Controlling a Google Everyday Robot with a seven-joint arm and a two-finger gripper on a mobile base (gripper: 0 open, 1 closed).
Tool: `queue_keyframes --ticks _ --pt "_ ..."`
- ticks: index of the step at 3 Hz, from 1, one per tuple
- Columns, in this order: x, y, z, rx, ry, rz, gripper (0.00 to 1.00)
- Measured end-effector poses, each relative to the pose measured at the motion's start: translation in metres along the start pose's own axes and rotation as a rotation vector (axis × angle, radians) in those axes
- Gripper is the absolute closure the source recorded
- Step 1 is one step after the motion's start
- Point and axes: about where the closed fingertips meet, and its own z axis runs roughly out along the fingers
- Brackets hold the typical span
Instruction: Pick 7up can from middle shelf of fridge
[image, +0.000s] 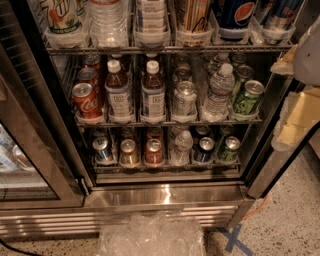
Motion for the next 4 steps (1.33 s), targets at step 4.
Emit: queue_keyframes --ticks 4 --pt "-0.061 0.035 0.066 0.055 -0.161 0.304 0.0"
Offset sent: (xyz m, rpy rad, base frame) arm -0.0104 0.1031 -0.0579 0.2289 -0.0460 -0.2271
